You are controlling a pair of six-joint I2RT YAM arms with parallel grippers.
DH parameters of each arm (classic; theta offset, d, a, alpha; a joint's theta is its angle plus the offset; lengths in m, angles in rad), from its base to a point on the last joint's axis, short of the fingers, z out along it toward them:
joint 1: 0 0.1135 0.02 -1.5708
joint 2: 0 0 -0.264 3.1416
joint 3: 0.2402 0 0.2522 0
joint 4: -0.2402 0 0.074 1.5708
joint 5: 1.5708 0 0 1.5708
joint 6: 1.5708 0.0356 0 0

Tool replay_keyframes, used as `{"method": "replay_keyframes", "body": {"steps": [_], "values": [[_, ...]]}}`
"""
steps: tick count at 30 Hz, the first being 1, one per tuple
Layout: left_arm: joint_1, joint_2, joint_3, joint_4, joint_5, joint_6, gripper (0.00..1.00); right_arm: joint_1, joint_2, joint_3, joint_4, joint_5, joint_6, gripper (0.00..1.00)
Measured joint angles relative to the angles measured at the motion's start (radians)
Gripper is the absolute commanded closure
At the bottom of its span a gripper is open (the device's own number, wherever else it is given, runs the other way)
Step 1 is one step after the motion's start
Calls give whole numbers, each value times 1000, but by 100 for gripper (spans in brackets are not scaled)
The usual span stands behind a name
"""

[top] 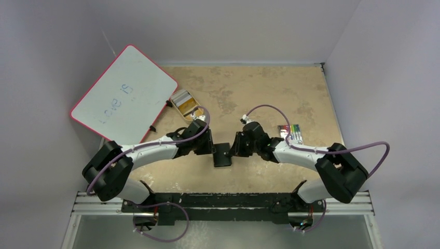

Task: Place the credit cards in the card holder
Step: Close the card holder at the center of the board.

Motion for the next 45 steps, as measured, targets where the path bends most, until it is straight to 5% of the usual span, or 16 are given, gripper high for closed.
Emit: {"method": "replay_keyframes", "body": {"steps": [16,45], "values": [[2,108,68,35,63,52,91,3,52,0,63,-8,12,77],[4,124,43,95,87,37,89,26,68,48,25,-7,3,82]]}}
